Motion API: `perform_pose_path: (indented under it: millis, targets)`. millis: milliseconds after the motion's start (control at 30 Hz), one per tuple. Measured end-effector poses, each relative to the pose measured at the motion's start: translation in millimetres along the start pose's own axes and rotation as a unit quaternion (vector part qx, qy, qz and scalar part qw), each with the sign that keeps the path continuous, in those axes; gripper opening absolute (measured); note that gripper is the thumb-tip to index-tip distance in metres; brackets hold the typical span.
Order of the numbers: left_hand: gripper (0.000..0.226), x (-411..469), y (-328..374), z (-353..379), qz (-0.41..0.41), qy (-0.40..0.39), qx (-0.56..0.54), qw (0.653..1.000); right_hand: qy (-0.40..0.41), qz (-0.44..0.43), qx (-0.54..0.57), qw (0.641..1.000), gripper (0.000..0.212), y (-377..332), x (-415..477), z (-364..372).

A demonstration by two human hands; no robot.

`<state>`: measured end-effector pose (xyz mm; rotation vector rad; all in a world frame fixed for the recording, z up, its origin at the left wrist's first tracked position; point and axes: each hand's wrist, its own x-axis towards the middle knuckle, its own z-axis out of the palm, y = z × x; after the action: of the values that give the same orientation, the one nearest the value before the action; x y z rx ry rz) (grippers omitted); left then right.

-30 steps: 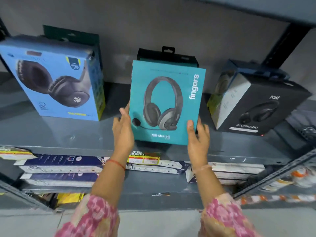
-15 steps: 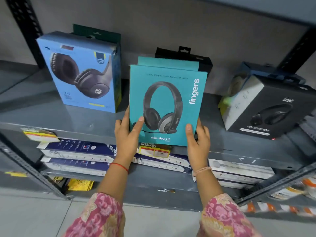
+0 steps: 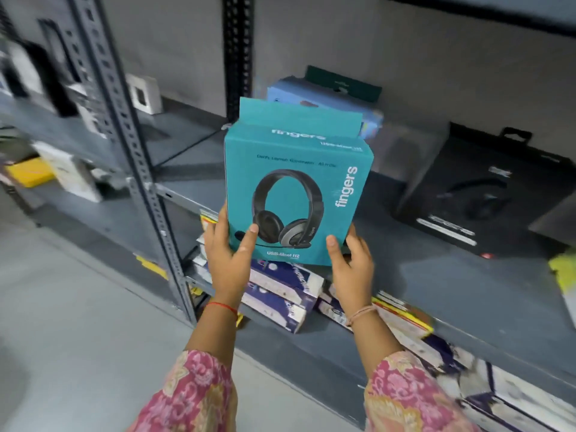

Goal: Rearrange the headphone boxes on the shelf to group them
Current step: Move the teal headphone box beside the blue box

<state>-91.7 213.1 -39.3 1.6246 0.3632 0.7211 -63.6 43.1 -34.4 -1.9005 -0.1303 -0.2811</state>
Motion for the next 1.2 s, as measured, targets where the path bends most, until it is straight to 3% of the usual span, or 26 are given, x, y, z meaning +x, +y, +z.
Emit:
perform_pose_path:
  millis: [133, 233, 333, 433, 567, 967, 1100, 1200]
  targets:
    - [0.063, 46, -16, -39, -0.009, 0.023, 0.021, 0.999, -0.038, -0.012, -0.003, 0.999, 0.044, -11, 20, 65]
    - [0.069, 79, -29, -63, -0.024, -0.001, 0.017, 1.000, -0.074, -0.006, -0.034, 0.997, 0.042, -19, 38, 105]
    - [0.059, 105, -38, -74, -0.038, -0.006, 0.007, 0.999, -0.095, 0.017, -0.069, 0.993, 0.035, -23, 58, 140]
    - [0.054, 127, -45, -77, -0.062, 0.014, -0.001, 0.998, -0.074, 0.032, -0.119, 0.990, 0.020, -22, 76, 169]
    - [0.053, 152, -60, -74, -0.052, 0.033, 0.063, 0.996, -0.018, 0.060, -0.136, 0.989, 0.021, -21, 94, 191]
    - [0.048, 179, -86, -67, -0.055, 0.056, 0.142, 0.987, 0.000, 0.082, -0.200, 0.976, 0.039, -26, 105, 211]
    - [0.058, 146, -62, -54, -0.066, 0.092, 0.175, 0.978, 0.012, 0.118, -0.083, 0.989, 0.043, -30, 93, 196]
    - [0.043, 106, -45, -30, 0.019, 0.011, 0.195, 0.981, 0.006, 0.108, -0.049, 0.993, 0.034, -24, 71, 159]
